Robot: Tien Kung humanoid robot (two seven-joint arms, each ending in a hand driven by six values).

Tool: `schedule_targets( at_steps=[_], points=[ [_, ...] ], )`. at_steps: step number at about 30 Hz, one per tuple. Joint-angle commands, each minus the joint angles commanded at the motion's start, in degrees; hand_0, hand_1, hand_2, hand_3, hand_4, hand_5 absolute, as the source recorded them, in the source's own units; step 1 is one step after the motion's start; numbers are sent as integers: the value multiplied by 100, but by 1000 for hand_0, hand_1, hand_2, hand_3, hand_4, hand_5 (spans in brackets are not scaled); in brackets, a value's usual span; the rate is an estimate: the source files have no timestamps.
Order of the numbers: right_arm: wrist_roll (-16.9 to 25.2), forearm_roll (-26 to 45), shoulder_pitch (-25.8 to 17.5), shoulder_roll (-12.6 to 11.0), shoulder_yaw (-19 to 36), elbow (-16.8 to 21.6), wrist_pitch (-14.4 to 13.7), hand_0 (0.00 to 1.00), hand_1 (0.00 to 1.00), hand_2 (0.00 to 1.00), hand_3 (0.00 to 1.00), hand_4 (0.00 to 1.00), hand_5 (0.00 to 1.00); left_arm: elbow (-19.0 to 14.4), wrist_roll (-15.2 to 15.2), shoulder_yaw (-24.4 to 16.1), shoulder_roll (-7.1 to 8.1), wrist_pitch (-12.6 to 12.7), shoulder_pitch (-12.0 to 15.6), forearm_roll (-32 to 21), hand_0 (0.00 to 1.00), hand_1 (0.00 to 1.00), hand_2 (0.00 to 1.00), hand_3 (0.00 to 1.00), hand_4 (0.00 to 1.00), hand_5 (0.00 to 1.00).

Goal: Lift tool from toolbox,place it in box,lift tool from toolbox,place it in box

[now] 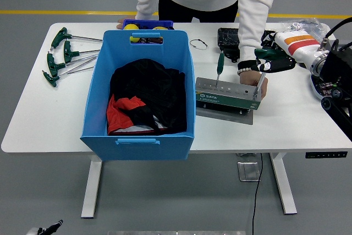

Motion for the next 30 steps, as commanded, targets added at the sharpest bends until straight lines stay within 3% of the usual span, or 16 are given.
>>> schedule_targets(
  at_steps=[5, 6, 11, 12, 23, 24, 30],
  points=[
    [-49, 46, -5, -8, -13, -16, 17, 517, 434, 416, 601, 998, 839, 0, -2, 2, 1, -4, 0, -5, 706, 729, 744, 736, 745, 691],
    [-58, 65, -8, -8, -22, -11, 20, 364, 334, 336, 462, 998, 865, 0, -1, 0, 0, -4, -1, 1, 705, 727, 742, 735, 745, 691],
    [-106, 232, -13, 10, -65, -1, -42, 364, 334, 336, 462, 998, 865, 0, -3, -20, 1, -5, -3, -1, 705, 727, 742, 735, 745, 691],
    [-118, 236, -11, 17, -71, 1, -56, 283, 293, 318, 422, 998, 890, 0, -5, -18, 1, -5, -4, -3, 705, 726, 739, 736, 744, 691],
    [-319, 125, 99, 104, -251, 14, -173, 267, 265, 303, 376, 998, 910, 0, -12, -9, 5, -2, -21, -14, 704, 724, 740, 735, 744, 691],
    [-337, 100, 114, 115, -270, -3, -168, 255, 244, 278, 337, 998, 917, 0, -14, 7, 5, -2, -22, -27, 704, 722, 737, 735, 744, 691],
    [-400, -5, 184, 151, -381, -166, -102, 255, 247, 278, 338, 998, 927, 0, -29, 41, 7, 0, -30, -72, 703, 722, 738, 735, 744, 691]
  ],
)
